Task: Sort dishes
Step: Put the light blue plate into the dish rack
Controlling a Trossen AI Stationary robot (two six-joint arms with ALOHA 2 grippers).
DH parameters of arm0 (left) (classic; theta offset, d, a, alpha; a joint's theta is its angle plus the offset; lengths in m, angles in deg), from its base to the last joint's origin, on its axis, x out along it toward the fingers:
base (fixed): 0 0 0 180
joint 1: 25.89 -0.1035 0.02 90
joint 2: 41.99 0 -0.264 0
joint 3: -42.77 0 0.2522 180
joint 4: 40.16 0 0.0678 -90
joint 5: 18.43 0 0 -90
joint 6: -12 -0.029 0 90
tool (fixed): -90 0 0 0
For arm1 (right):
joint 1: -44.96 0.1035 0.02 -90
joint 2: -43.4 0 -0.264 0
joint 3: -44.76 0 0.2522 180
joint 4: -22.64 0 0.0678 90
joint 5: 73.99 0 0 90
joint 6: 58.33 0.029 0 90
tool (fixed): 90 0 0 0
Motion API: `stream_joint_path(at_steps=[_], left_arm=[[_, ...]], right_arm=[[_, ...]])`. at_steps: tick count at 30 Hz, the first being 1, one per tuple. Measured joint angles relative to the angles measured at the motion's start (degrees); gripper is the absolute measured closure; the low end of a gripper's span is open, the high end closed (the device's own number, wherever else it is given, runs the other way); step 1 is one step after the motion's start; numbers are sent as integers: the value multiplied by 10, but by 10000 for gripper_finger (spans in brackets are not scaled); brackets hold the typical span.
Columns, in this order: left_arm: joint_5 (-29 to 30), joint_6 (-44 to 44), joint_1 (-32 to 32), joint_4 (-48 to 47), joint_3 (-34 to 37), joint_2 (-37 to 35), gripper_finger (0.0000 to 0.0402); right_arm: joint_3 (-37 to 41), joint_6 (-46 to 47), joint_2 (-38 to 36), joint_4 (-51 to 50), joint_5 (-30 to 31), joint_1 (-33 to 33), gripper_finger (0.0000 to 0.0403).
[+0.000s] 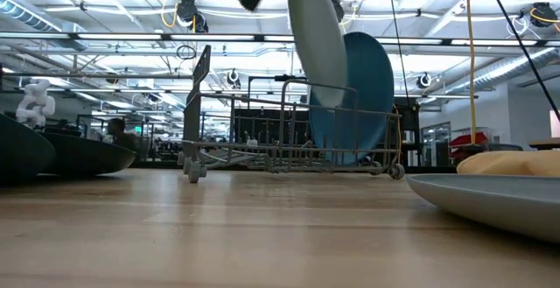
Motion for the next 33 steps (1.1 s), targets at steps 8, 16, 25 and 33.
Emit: stream_joint_path(at_steps=[8, 16, 25, 33], left_arm=[[44, 57, -10, 26, 1, 37, 401], [89, 74, -12, 25, 1, 37, 401], [92, 131, -28, 36, 0, 76, 401], [53, 133, -44, 87, 0, 103, 401]], right_arm=[[0, 0, 0, -2, 0, 0, 397], [0, -4, 0, -5, 2, 0, 397], [0, -2, 0, -5, 13, 0, 397], [0, -2, 0, -5, 14, 0, 397]])
